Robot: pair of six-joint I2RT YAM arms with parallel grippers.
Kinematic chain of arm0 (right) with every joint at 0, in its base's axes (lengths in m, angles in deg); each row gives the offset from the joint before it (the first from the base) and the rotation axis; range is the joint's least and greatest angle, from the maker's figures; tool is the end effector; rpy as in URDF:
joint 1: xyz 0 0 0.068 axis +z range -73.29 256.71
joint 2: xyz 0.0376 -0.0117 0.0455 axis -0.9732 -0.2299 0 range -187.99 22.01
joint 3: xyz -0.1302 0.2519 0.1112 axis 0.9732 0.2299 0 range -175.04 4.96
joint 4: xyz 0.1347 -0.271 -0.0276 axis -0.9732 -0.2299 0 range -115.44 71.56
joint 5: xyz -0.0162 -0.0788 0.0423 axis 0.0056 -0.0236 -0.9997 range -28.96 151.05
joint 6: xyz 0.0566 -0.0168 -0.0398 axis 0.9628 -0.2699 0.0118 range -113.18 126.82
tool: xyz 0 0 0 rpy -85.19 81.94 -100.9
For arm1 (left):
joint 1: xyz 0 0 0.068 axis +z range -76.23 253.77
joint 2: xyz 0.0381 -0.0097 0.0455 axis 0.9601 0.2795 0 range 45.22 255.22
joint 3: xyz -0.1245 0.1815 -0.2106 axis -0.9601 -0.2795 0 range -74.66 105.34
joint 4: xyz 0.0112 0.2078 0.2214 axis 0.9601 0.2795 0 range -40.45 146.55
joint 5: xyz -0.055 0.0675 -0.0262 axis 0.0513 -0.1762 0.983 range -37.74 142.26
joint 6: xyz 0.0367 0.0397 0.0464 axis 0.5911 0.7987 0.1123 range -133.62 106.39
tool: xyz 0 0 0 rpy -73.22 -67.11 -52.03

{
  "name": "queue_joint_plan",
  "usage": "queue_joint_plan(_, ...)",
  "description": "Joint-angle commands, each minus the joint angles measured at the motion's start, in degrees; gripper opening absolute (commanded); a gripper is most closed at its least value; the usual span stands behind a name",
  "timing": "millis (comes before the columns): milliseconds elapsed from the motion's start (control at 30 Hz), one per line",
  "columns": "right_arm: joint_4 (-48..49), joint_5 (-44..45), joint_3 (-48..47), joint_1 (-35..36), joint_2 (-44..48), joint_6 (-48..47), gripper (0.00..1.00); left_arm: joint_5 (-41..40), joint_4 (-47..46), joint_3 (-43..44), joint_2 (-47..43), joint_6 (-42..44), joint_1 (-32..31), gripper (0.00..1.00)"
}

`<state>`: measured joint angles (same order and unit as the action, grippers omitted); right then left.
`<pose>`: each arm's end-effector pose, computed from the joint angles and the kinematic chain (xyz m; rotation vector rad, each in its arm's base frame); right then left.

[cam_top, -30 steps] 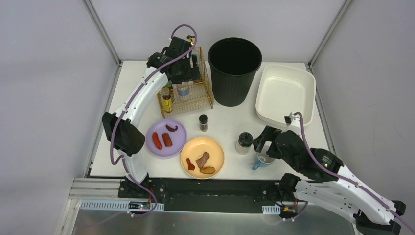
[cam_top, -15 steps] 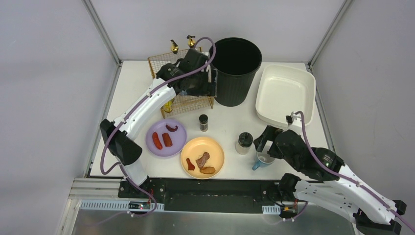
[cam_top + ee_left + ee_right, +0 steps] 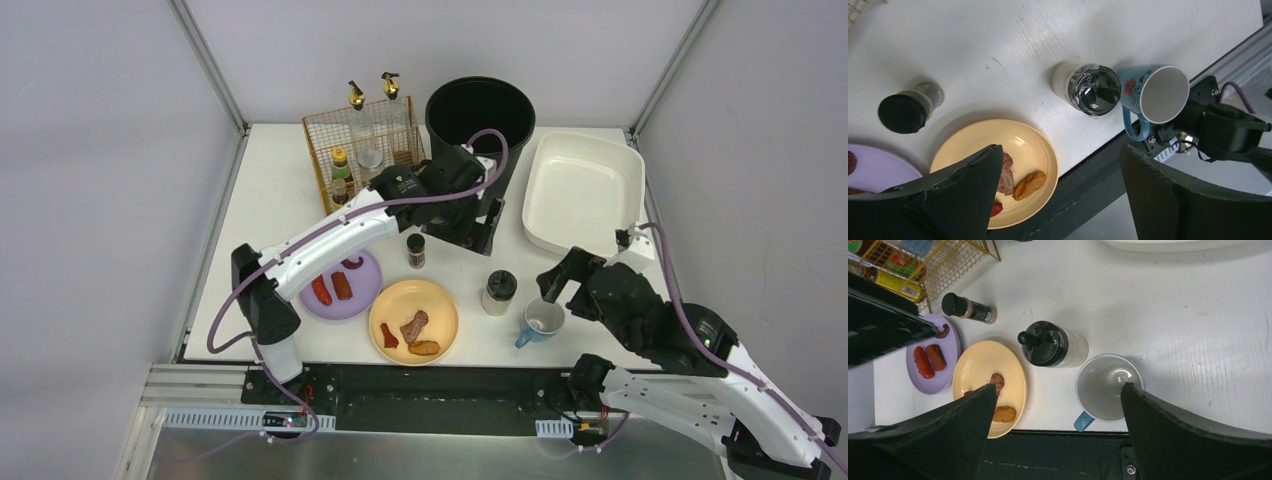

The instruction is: Clear the kitchen counter

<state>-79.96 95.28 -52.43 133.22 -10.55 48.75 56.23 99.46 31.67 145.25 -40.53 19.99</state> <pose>0.0859 0.0702 0.3763 0.0552 2.1086 0.3730 0.2620 -0.3647 0.4057 0.6078 2.3880 -0.7485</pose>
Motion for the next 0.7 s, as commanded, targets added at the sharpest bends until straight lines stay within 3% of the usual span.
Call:
queue_joint_plan(0,-3.94,3.11,-4.64,0.19,0.11,-0.55,0.99,0.92,-0.91,0.05,3.48,-0.13,-3.38,0.92)
queue_joint_plan(67,-4.30,2.83,-5.22,0.24,0.26,-0.60,0.99,1.00,-0.97,0.58,5.02,-0.04,-4.62,0.99)
queue_joint_plan(667,-2.69,1.35,-1.69,0.26,1.63,-0.35,0.99,-3.61,-0.91,5.06,14.27,-0.97,-10.70,0.99)
